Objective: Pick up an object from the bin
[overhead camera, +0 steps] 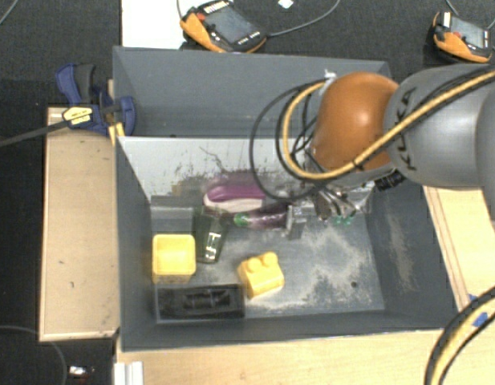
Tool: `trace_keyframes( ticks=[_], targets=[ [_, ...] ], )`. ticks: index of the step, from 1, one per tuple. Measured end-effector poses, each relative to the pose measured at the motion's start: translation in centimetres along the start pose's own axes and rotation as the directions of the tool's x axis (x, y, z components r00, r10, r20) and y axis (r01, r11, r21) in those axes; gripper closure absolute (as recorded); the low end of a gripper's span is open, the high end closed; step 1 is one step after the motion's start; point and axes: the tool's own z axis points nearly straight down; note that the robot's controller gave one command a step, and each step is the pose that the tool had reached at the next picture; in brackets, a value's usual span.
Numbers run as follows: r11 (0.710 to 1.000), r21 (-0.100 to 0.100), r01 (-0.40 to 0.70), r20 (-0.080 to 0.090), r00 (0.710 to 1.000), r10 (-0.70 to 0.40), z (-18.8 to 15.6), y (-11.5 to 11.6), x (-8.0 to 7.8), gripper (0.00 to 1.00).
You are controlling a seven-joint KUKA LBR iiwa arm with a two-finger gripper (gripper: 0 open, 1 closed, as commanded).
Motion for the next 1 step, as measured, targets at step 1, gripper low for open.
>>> trace_keyframes(
  ticks=[1],
  targets=[
    [1.000, 0.000, 0.000, -0.001, 1.000, 0.000, -3.00, 0.00, 0.01, 1.00]
  ],
)
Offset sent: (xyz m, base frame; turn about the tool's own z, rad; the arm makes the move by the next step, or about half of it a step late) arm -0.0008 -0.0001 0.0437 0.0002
